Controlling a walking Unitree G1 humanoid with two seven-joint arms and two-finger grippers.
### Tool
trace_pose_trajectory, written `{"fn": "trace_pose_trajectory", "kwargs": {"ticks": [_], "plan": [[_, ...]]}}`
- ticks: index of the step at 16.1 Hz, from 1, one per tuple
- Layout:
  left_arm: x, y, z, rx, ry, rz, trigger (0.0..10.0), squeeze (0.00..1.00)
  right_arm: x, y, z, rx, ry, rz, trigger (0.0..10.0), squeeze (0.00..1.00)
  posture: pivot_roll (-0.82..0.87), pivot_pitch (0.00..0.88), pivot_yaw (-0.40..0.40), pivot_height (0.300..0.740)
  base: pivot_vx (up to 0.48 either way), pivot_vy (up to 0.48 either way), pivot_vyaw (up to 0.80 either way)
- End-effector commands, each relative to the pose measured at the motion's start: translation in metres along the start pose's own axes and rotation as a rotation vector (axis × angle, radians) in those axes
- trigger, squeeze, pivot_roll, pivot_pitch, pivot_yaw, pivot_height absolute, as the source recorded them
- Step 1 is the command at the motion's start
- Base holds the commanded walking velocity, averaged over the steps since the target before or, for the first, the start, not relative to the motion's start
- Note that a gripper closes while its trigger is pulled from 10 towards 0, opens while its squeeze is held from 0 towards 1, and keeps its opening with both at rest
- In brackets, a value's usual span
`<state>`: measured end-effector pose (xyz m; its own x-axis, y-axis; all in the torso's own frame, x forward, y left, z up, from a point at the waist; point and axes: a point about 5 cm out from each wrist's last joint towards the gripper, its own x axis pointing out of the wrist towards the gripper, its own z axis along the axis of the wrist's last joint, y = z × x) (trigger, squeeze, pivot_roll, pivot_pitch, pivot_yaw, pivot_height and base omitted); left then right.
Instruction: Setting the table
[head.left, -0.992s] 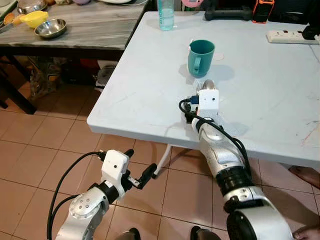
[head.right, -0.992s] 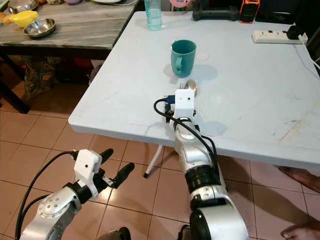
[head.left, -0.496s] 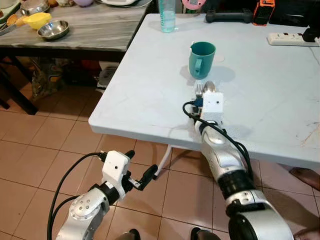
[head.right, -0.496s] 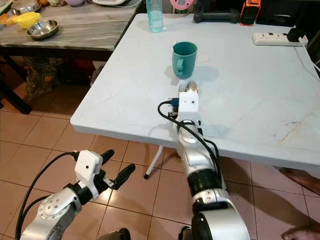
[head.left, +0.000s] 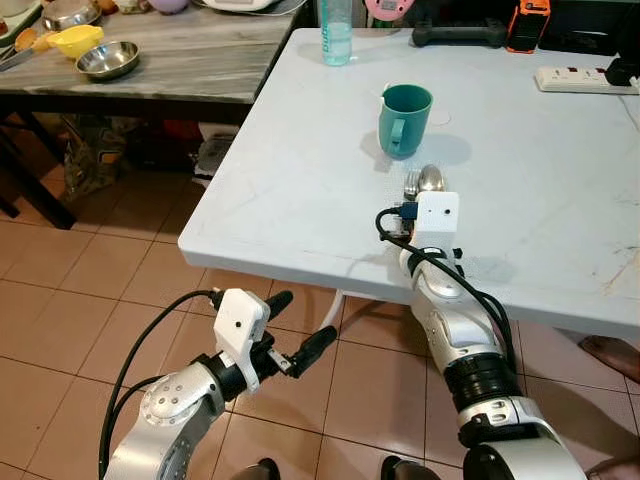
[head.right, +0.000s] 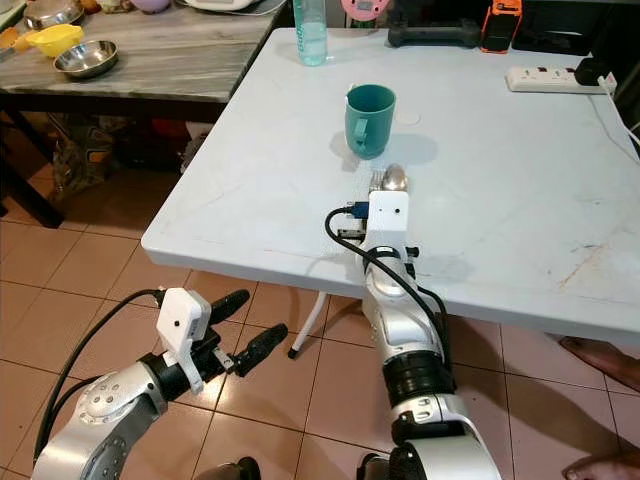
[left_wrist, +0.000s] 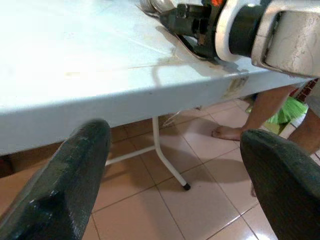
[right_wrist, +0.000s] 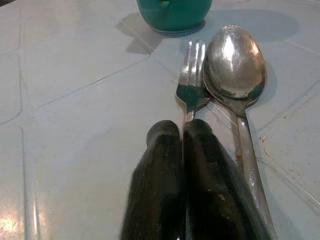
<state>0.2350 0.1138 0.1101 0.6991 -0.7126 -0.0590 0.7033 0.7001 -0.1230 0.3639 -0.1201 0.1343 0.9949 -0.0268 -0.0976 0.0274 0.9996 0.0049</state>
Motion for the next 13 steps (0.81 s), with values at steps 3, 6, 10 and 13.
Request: {"fn": "trace_pose_trajectory", "kwargs": {"ticks": [3,6,10,13], "plan": [[0.000,0.008,0.000,0.020,0.007,0.045,10.0,0.00,-0.011,-0.007,-0.048,-0.003,0.216,-0.031,0.0,0.00,0.04,0.197,0.083,0.740,0.000,0.000,0.00],[0.001,0.008,0.000,0.024,0.009,0.047,10.0,0.00,-0.013,-0.008,-0.052,0.018,0.240,-0.050,0.0,0.00,0.04,0.195,0.082,0.740,0.000,0.000,0.00],[0.002,0.008,-0.002,0.036,0.018,0.040,10.0,0.00,-0.013,-0.008,-0.052,0.061,0.250,-0.054,0.0,0.00,0.04,0.188,0.082,0.740,0.000,0.000,0.00],[0.003,0.009,-0.002,0.045,0.023,0.035,10.0,0.00,-0.012,-0.006,-0.034,0.163,0.199,-0.084,10.0,1.00,0.04,0.185,0.082,0.740,0.000,0.000,0.00]]}}
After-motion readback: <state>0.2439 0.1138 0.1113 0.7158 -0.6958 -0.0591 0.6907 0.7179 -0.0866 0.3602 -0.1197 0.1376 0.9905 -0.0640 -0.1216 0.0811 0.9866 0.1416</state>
